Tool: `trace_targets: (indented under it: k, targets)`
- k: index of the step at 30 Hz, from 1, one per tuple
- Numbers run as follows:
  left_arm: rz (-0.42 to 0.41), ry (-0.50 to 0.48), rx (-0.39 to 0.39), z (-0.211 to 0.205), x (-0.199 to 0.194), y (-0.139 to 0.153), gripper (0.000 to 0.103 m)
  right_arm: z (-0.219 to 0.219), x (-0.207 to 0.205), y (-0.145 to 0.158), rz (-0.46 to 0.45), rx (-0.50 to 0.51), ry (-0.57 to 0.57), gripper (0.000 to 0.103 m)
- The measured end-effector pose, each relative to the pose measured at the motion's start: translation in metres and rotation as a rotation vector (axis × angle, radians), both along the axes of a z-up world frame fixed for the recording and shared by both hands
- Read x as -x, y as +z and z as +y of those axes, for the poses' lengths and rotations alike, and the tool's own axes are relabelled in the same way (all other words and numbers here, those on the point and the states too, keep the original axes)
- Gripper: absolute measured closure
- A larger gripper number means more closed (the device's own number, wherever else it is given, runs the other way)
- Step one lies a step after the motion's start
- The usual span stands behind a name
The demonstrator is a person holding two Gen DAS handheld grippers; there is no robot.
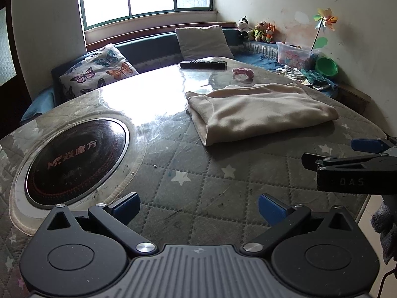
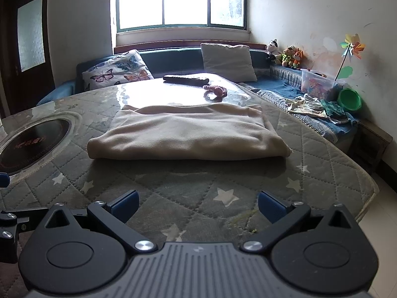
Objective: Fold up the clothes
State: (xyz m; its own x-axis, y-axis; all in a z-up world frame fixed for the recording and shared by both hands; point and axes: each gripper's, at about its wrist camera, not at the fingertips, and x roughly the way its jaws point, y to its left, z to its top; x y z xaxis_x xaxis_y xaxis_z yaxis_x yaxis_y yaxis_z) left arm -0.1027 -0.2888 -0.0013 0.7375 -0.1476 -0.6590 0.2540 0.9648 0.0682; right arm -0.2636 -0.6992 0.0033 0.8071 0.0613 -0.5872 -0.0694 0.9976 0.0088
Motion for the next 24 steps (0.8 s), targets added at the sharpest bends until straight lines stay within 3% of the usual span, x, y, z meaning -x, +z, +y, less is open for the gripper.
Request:
trace_targets:
  k: [24]
  targets:
    - [-0.029, -0.033, -0.020, -0.012, 0.007, 0.010, 0.000, 0.000, 0.001, 0.003, -0.004, -0.016, 0.001, 0.000]
